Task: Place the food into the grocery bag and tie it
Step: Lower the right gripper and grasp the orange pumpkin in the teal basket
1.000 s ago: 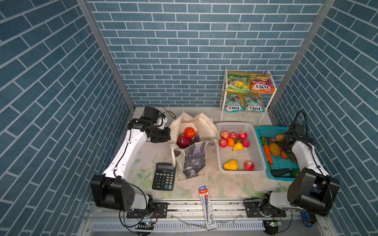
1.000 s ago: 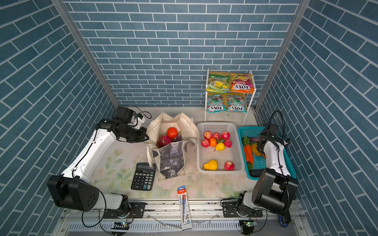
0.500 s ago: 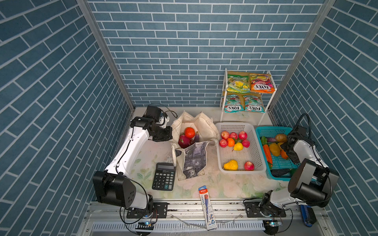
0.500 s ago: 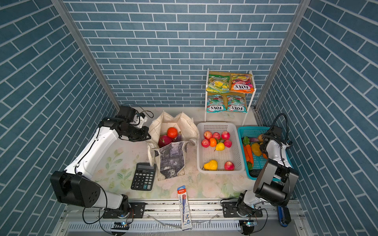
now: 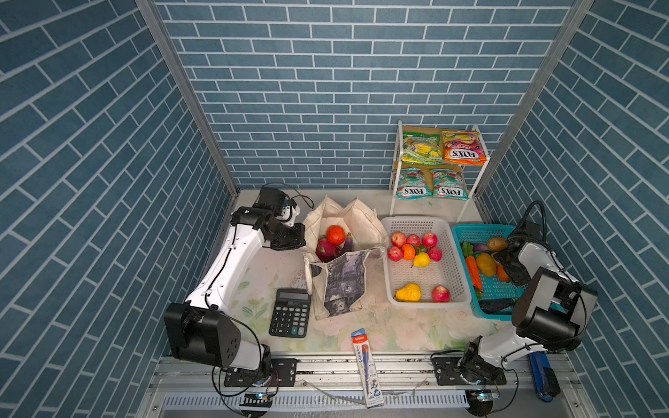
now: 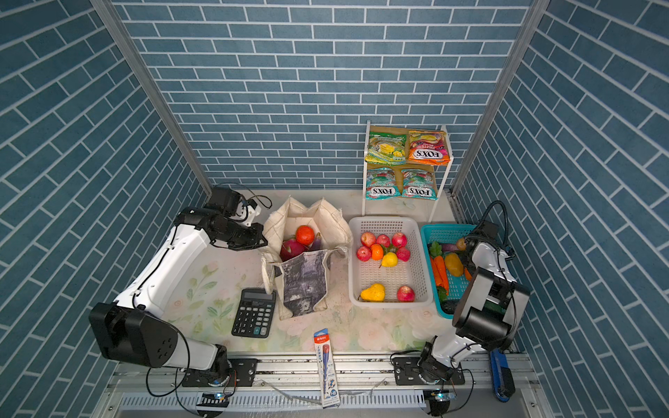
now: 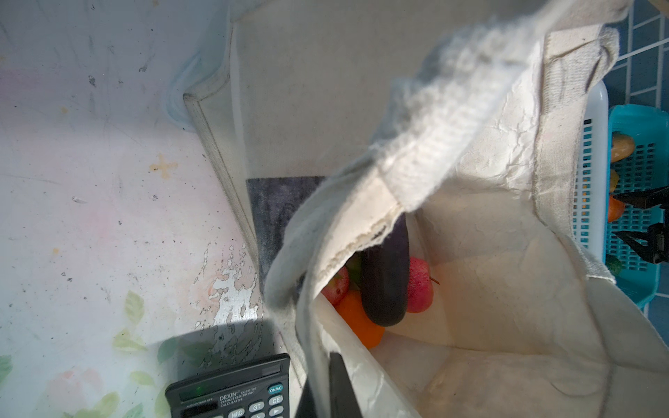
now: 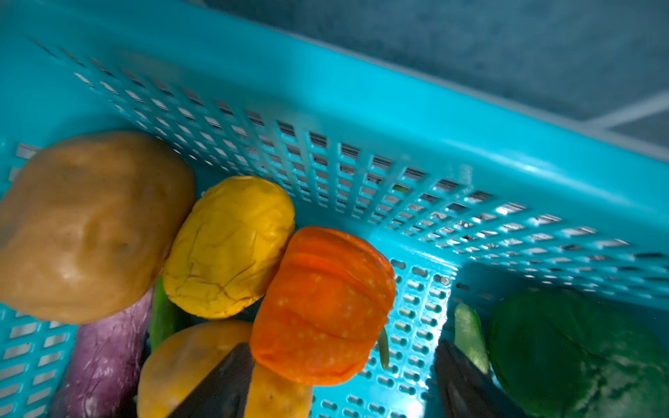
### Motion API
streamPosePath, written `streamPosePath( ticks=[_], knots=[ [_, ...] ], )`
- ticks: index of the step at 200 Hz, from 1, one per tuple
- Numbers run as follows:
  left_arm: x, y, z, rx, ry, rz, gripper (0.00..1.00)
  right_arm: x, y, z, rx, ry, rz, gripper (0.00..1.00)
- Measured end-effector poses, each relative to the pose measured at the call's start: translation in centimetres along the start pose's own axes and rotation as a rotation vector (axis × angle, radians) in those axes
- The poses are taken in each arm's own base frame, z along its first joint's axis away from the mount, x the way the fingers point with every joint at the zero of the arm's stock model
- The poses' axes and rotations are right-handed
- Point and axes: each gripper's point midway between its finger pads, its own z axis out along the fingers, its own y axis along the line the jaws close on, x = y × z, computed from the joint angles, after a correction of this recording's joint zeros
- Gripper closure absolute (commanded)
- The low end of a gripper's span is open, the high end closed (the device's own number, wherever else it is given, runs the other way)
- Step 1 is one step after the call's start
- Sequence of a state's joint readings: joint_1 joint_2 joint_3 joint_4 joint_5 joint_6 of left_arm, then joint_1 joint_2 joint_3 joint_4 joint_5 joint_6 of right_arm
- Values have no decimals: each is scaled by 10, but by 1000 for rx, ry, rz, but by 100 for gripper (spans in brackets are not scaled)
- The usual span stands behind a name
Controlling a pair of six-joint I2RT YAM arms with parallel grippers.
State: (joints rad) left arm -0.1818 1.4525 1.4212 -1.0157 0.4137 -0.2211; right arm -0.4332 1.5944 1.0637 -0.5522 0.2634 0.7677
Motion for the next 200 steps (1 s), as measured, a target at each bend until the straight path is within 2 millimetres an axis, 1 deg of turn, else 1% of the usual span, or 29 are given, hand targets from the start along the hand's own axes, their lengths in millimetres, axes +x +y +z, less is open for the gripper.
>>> streamPosePath(
  ticks=[50, 82, 112, 146, 200],
  knots=[
    [0, 0, 0, 0, -1, 0, 100, -4, 6, 6, -4, 4, 16, 19],
    [0, 0, 0, 0, 0, 1, 100, 0, 5, 16, 14, 23, 16, 15],
    [0, 0, 0, 0, 0, 0, 100, 5, 4, 24, 31, 42, 11, 16],
    [0, 0, 0, -1, 1, 0, 100, 6, 4, 27, 33, 46, 12, 23],
    [0, 0, 0, -1, 1, 0, 100, 3, 7, 29, 12, 36, 38, 40]
  ],
)
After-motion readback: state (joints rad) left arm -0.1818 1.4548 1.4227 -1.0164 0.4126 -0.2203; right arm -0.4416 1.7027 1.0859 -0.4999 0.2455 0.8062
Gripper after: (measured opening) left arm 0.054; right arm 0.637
